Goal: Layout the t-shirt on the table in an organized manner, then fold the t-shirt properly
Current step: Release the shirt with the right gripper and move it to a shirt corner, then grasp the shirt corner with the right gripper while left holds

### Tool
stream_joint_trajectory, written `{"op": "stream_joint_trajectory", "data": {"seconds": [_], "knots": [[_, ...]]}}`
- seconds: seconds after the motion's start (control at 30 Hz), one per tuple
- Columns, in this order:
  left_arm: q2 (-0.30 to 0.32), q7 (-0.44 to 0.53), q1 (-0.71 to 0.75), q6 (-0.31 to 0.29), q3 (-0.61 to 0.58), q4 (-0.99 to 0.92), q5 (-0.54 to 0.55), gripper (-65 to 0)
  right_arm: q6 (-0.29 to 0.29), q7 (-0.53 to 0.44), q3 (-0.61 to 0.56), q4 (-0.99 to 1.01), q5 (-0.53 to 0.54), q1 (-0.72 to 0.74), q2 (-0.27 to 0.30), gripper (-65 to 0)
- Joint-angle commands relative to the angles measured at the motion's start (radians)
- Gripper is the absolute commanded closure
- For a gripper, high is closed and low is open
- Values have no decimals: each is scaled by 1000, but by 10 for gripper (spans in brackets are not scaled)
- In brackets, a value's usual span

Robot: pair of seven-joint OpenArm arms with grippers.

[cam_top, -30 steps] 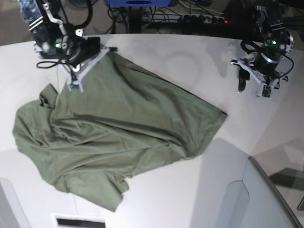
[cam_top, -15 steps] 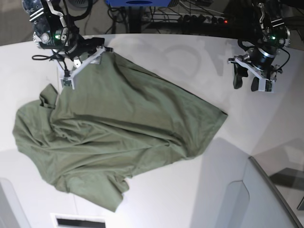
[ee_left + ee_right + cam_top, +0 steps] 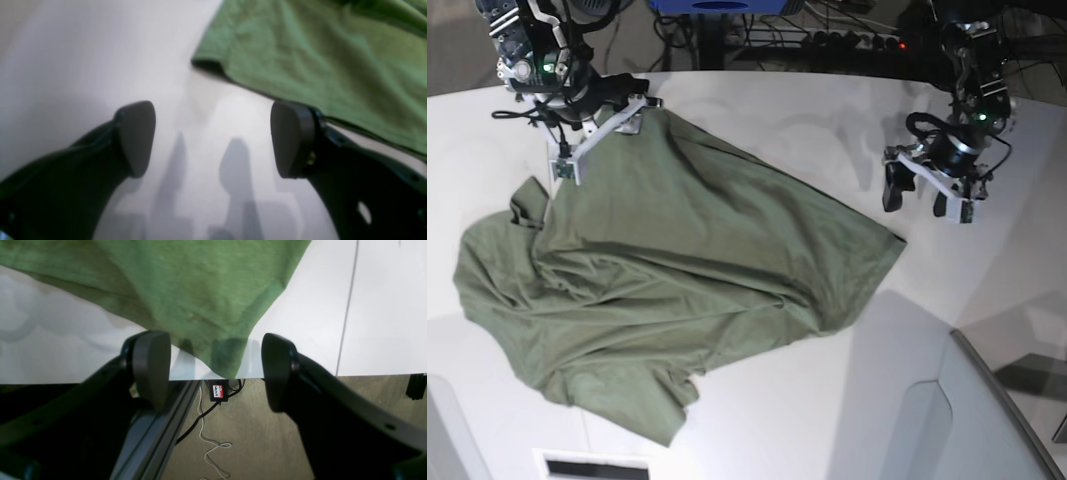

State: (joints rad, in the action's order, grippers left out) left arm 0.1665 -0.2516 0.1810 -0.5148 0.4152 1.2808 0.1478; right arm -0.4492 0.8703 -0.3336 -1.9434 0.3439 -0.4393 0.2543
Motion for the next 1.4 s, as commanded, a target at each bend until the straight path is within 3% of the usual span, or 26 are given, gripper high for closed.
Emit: {"op": "stream_joint_trajectory", "data": {"seconds": [0.0,0.23,0.43,0.87,1.13,1.37], "knots": [[11,25,-21,-3,0,3,16,-517,0,-15,1,-17,-1,0,4,-390],[-15,30,-68,-2,0,-48,16,-517,0,-13,0,-15,-1,0,18,-390],[-26,150,-85,2,-6,-128,9,-515,0,-13,1,-15,-1,0,20,-390],[-31,153,-117,-2,-6,-180,16,-513,0,-15,1,12,-1,3,20,-390],[-29,153,-162,-2,-66,-221,16,-313,0,-15,4,12,-1,3,20,-390],[-31,153,-176,2,-63,-229,16,-299,0,-15,6,12,-1,3,20,-390]]}}
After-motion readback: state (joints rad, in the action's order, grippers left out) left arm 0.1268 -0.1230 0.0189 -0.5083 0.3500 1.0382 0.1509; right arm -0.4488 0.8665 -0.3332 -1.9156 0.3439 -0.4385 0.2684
